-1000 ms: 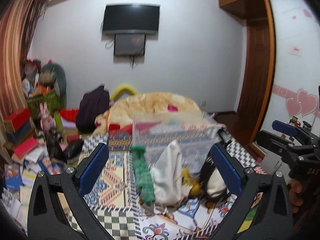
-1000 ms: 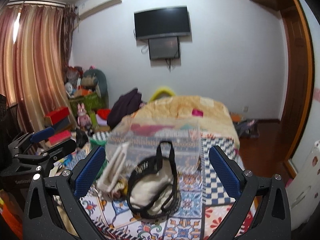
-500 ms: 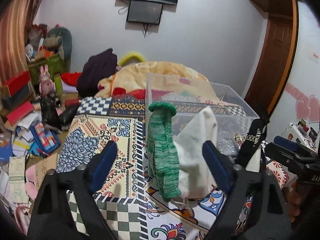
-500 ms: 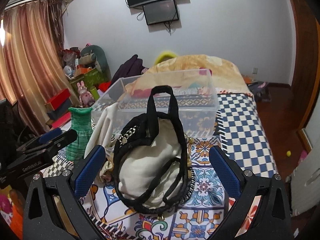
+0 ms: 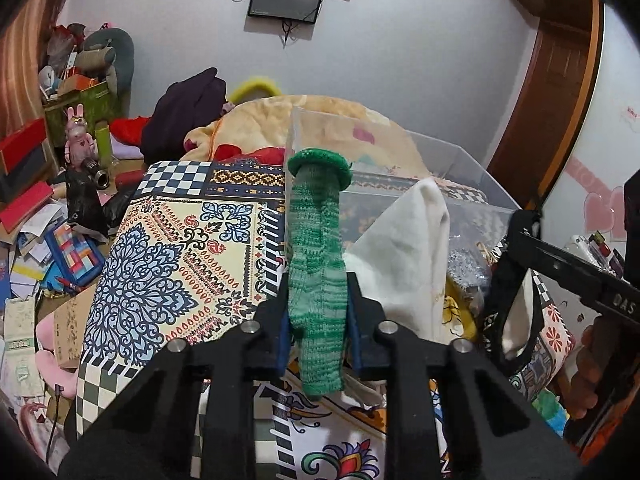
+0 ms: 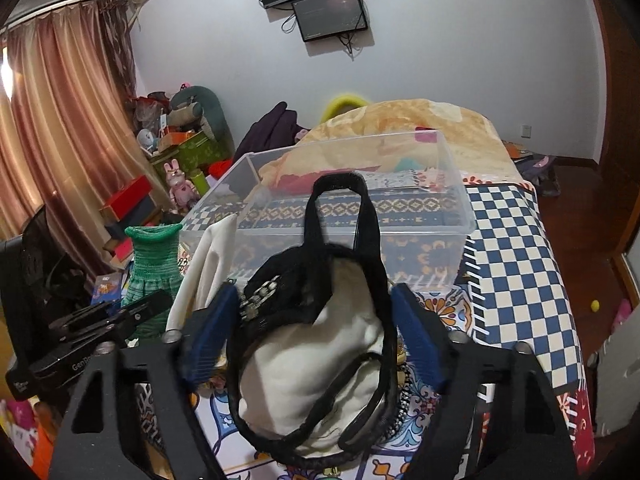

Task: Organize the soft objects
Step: 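Grasp the green knitted sock with the left tool while the right tool grasps the black-handled white tote, then carry the sock into the clear box and open the left tool while the right tool drops the tote in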

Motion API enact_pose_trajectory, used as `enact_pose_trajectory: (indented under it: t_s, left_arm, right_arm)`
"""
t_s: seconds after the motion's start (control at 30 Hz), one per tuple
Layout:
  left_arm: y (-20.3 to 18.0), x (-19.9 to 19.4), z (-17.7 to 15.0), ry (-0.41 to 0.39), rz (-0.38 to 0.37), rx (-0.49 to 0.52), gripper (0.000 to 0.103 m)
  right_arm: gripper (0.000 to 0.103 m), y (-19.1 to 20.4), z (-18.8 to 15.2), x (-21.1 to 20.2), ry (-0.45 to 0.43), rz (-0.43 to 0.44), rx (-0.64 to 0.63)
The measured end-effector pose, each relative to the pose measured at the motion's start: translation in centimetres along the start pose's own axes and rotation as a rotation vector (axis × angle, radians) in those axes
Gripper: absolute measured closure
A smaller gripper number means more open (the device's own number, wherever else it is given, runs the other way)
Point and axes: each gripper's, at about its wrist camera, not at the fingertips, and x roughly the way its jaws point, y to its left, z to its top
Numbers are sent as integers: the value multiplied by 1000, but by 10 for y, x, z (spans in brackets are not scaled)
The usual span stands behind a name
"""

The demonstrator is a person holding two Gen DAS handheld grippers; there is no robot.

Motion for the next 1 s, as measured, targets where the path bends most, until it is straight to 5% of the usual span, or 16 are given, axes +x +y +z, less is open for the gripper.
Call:
enact_pose_trajectory:
  t_s: [0.27, 0.3, 1.0]
  left_arm:
    - [-5, -19, 2, -40, 5, 14, 85]
    - [-6, -22, 3, -45, 6, 15, 86]
    - [-33, -68, 62, -202, -31, 85, 86]
  right_arm:
    - [74, 6, -3, -3, -7, 0, -61]
    - [86, 7, -2, -3, -6, 5, -67]
    - [92, 3, 37, -67, -198, -32, -114]
